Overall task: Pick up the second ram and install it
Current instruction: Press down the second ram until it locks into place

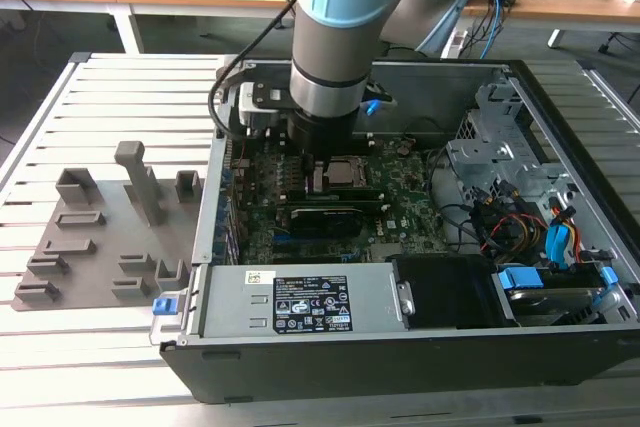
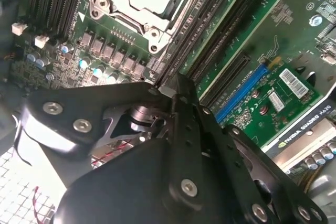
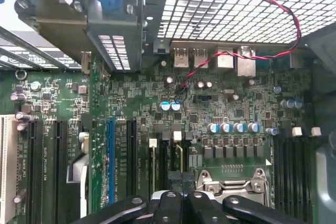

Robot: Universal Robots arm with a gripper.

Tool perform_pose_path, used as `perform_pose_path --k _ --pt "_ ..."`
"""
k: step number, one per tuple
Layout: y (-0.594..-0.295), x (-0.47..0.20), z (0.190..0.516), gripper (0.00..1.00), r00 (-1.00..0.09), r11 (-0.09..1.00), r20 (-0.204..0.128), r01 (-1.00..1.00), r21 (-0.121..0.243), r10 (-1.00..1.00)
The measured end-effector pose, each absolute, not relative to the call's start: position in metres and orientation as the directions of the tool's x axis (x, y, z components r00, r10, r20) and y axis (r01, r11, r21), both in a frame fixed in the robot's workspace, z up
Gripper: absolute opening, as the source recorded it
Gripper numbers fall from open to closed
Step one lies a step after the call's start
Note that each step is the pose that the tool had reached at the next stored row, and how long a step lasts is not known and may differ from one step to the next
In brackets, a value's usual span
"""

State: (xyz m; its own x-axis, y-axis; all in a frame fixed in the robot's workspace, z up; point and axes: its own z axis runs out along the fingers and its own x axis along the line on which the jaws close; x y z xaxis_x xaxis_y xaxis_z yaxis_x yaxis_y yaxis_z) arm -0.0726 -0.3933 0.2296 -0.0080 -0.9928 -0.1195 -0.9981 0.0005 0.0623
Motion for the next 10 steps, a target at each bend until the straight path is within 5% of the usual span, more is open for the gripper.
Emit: perform_pose_path --k 4,10 --pt "-0.394 -0.070 0.238 0.11 -0.008 0.000 -0.125 -0.998 0.063 -0.992" --pt "-0.394 -0.013 0.248 0.11 -0.016 -0.001 -0.136 -0.992 0.124 -0.991"
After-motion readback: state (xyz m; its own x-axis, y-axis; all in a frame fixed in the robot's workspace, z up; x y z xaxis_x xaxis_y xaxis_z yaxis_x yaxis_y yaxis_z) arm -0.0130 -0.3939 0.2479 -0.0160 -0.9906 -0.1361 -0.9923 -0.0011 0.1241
